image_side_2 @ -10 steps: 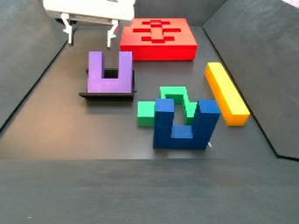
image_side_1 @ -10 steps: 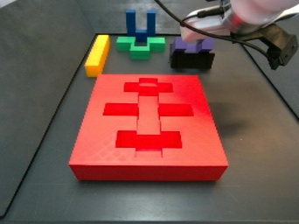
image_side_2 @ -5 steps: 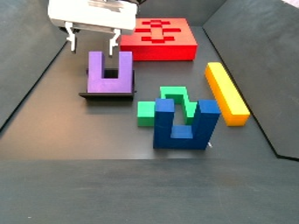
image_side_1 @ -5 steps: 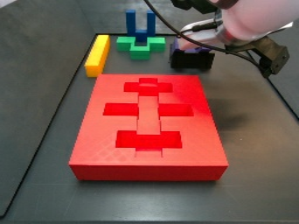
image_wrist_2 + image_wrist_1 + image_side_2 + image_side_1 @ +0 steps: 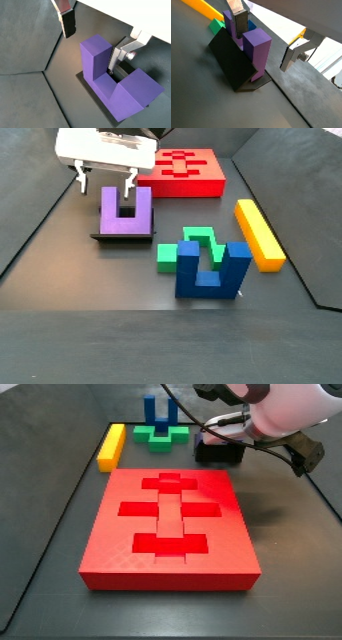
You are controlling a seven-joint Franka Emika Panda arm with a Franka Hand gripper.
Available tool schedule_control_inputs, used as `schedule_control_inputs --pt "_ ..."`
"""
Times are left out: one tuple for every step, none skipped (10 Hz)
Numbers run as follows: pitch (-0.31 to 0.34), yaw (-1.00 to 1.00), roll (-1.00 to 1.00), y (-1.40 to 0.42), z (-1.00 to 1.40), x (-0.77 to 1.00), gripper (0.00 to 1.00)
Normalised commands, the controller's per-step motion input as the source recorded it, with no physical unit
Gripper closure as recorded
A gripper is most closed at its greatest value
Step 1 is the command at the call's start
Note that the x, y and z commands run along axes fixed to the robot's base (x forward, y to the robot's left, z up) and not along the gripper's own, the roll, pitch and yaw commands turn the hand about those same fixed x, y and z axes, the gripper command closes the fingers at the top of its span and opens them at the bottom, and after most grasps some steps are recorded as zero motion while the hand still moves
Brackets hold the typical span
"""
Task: Pick up the purple object. Move up. Place the purple object on the fixture. Regrasp the purple object. Move to above the board. Insert the purple object.
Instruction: Regrasp the purple object.
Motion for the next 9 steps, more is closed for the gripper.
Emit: schedule_control_inputs --pt "0.051 0.02 -0.26 0.05 -0.05 0.10 0.00" --pt "0.000 0.00 -0.06 0.00 -0.06 0.00 0.00" --pt "0.060 0.05 -0.75 0.16 -0.10 0.00 0.00" --pt "0.060 0.09 -0.28 0.06 0.00 0.00 0.00" --pt "0.000 0.00 0.03 0.00 0.00 0.00 0.00" --pt "0.000 0.00 0.13 0.00 0.00 0.00 0.00" --pt "0.000 0.00 0.28 0.00 0.00 0.00 0.00" --pt "0.000 0.00 0.26 0.00 0.00 0.00 0.00" --pt "0.000 0.00 0.25 0.00 0.00 0.00 0.00"
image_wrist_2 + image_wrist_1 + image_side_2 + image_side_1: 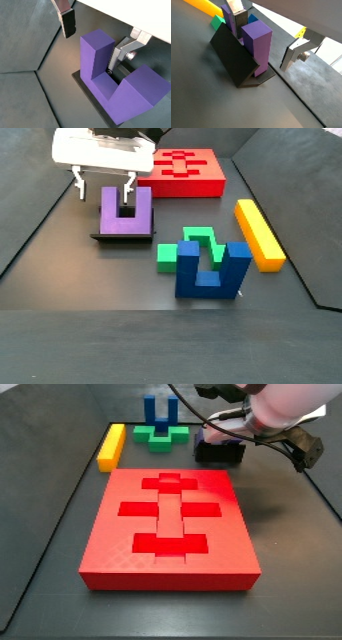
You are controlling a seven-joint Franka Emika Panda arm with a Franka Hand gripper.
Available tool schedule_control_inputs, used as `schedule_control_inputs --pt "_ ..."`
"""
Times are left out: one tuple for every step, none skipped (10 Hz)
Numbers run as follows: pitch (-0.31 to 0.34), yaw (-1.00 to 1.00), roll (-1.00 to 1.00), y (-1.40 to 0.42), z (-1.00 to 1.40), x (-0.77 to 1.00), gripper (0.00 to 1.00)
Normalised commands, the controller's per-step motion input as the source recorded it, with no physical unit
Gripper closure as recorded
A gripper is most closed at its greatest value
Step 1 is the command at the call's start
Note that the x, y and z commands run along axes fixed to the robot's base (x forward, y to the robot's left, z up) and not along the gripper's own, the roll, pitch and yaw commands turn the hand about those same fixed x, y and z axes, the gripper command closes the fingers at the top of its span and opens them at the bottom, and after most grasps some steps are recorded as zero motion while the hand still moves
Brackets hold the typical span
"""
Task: Pick up the purple object. Move up. Place the purple object on the fixture. Regrasp the purple object. Move to above the board. Insert the purple object.
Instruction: Regrasp the purple object.
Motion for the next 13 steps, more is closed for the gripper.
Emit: schedule_control_inputs --pt "0.000 0.00 0.08 0.00 0.00 0.00 0.00" --pt "0.000 0.00 0.01 0.00 0.00 0.00 0.00" --pt "0.000 0.00 0.11 0.00 -0.07 0.00 0.00" --pt "0.000 0.00 0.09 0.00 0.00 0.00 0.00" --pt "0.000 0.00 0.00 0.00 0.00 0.00 0.00" --pt "0.000 0.00 0.00 0.00 0.00 0.00 1.00" --pt "0.000 0.00 0.00 0.00 0.00 0.00 1.00" --pt "0.000 0.00 0.00 0.00 0.00 0.00 1.00" --pt "0.000 0.00 0.00 0.00 0.00 0.00 1.00" --pt "0.000 0.00 0.00 0.00 0.00 0.00 1.00" --pt "0.000 0.00 0.00 0.00 0.00 0.00 1.00" --pt "0.000 0.00 0.00 0.00 0.00 0.00 1.00" --pt "0.000 0.00 0.00 0.00 0.00 0.00 1.00"
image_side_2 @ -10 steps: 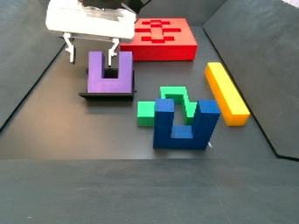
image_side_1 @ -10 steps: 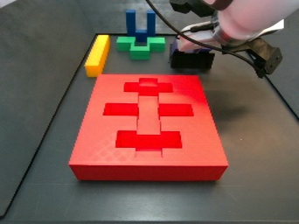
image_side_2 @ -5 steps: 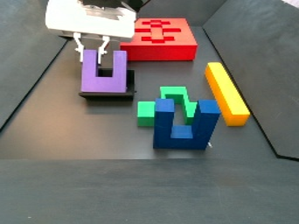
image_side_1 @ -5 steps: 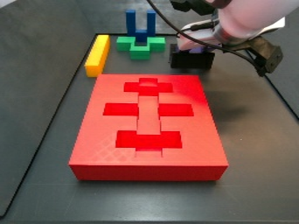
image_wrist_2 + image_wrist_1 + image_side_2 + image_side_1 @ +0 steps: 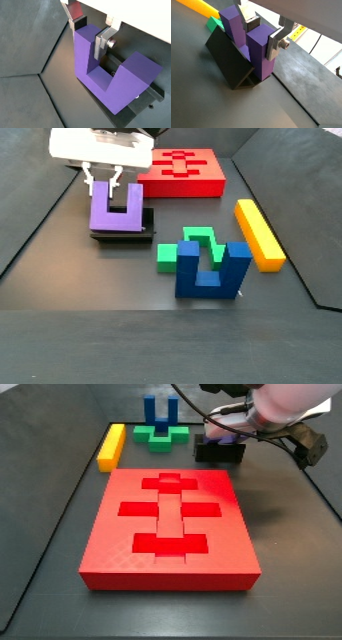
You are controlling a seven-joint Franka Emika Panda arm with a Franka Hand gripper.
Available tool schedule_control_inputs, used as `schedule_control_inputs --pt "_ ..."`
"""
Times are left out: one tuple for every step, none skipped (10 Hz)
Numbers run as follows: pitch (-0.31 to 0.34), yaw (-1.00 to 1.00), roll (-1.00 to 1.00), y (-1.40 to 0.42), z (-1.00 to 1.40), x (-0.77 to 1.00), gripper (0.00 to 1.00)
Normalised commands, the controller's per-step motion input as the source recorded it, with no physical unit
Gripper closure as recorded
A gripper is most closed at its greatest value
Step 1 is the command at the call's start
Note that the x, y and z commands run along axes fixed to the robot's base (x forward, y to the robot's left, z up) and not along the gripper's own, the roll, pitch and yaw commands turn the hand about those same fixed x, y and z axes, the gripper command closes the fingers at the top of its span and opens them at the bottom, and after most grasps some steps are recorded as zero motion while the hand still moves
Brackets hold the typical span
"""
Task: Pick up the purple object. Move up. Place the purple object on the fixture. Regrasp the purple object. Move to above the board. Insert the purple object.
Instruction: Regrasp the purple object.
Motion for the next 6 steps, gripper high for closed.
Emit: schedule_control_inputs --pt "0.000 0.00 0.00 0.00 0.00 0.00 1.00" --pt "0.000 0.00 0.00 0.00 0.00 0.00 1.00" --pt "0.000 0.00 0.00 0.00 0.00 0.00 1.00" --pt "0.000 0.00 0.00 0.00 0.00 0.00 1.00" --pt "0.000 0.00 0.00 0.00 0.00 0.00 1.00" --pt "0.000 0.00 0.00 0.00 0.00 0.00 1.00"
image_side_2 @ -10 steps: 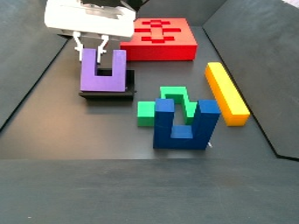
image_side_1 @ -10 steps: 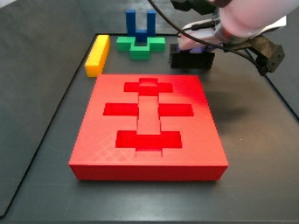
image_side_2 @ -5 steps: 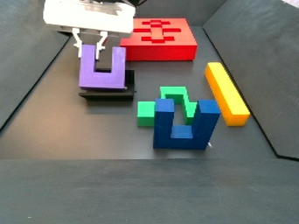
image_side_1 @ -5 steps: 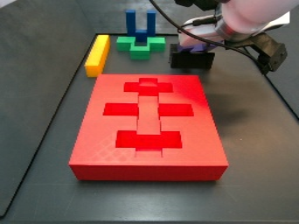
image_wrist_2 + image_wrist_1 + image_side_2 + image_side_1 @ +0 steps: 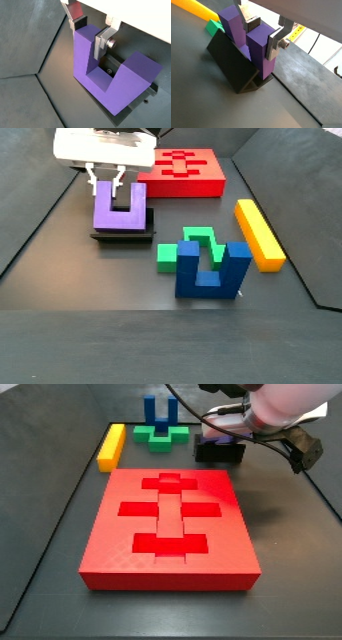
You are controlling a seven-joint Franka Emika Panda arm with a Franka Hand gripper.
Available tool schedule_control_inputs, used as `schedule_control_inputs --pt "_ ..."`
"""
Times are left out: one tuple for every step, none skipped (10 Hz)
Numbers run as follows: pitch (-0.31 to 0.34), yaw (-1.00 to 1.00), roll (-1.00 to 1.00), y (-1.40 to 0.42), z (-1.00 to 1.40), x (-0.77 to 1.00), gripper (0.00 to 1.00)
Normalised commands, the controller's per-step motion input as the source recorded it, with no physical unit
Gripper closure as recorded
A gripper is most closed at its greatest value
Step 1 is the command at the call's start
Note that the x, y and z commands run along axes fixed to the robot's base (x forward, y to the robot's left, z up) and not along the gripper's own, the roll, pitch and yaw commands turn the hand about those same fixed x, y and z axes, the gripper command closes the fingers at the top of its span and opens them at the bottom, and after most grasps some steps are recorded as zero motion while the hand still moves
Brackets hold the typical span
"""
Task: Pick up the purple object. Move up. Place the purple object on the fixture. Regrasp the purple object. Move to above the board. Insert the purple object.
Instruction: Regrasp the purple object, then move to above the board.
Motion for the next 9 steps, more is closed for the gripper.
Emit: schedule_control_inputs --pt "0.000 0.00 0.00 0.00 0.00 0.00 1.00" --pt "0.000 0.00 0.00 0.00 0.00 0.00 1.00" --pt "0.000 0.00 0.00 0.00 1.40 0.00 1.00" --pt "0.043 0.09 0.03 0.04 1.40 -0.03 1.00" --pt "0.002 0.08 -0.03 0.05 1.40 -0.06 1.00" --pt "-0.014 0.07 -0.01 0.05 1.40 -0.06 1.00" --pt "-0.030 0.04 0.00 0.04 1.40 -0.05 1.00" --pt "-0.021 0.03 -0.01 0.04 1.40 -0.06 1.00" --pt "-0.016 0.00 -0.03 0.03 0.92 -0.03 1.00"
